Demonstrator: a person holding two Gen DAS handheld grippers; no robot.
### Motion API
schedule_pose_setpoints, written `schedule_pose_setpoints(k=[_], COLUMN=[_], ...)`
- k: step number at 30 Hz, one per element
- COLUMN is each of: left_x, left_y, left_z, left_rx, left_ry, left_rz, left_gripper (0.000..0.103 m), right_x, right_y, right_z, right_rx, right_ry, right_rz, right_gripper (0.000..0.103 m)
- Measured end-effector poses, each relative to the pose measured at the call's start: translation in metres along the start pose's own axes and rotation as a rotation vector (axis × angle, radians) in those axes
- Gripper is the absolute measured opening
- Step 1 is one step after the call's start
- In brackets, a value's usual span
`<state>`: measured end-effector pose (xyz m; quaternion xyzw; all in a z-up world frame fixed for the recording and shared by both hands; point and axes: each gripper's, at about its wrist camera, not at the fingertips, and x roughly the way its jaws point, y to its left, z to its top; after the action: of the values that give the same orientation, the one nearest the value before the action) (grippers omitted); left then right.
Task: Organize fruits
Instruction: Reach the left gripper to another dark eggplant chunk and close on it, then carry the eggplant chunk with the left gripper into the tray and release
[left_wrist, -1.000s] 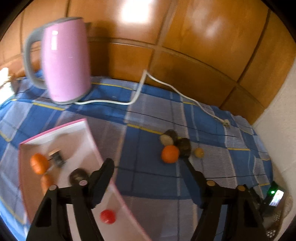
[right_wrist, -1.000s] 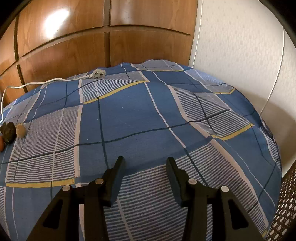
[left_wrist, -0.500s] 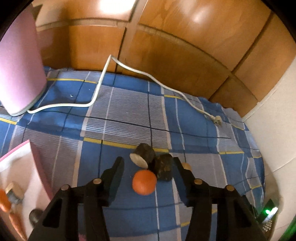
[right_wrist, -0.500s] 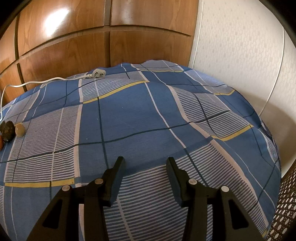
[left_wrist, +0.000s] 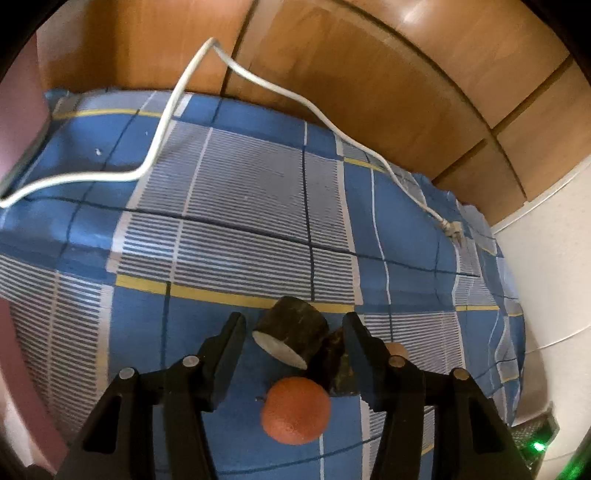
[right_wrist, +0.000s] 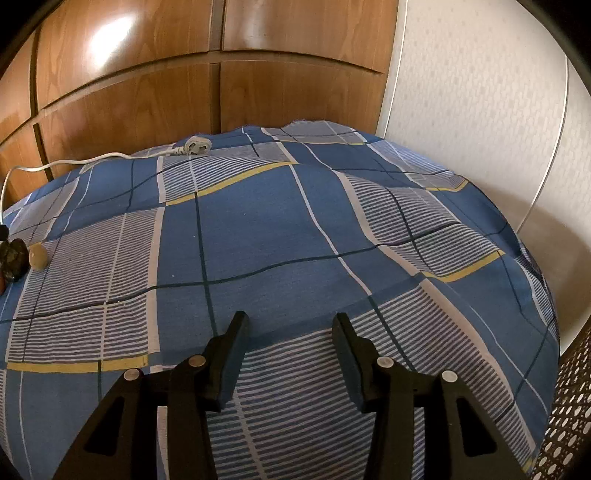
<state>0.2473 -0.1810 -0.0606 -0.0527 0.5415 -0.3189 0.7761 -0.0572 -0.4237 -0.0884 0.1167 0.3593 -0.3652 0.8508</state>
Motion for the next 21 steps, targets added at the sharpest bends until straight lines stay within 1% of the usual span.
schedule_pose_setpoints(k=[1,2,7,11,15,21], left_x=[0.001,0.000,-0.005,-0.026,-0.049,-0.083], left_y=[0.002,0.004,0.008,0.014,0.021,0.036], left_z=[0.000,-0.001,-0.004,-0.005,-0.011,-0.035], left_rx=[-0.009,-0.019,-0.026,-0.065,-0.088,-0.133], left_ry=[-0.001,-0.011,-0.028,-0.078,-0.114,-0.157], left_rz=[-0.016,-0.012,-0.024,-0.048,-0.017,0.041], left_gripper=[0.051,0.043,0.043,0.043,0.043,0.043], right_x=[0.000,0.000,0.000,0.000,0.000,-0.001], right_y=[0.000,0.000,0.000,0.001,0.001,0.001], right_z=[0.000,0.000,0.000,-0.001,-0.001,-0.001], right_rx=[-0.001,-0.001,-0.006,-0.007,-0.008,-0.008], right_ry=[0.000,0.000,-0.002,-0.003,-0.003,-0.003], right_rz=[-0.001,-0.001,-0.006,-0.008,-0.008,-0.008], right_gripper=[0.047,0.047,0.047,0.047,0.047,0.047])
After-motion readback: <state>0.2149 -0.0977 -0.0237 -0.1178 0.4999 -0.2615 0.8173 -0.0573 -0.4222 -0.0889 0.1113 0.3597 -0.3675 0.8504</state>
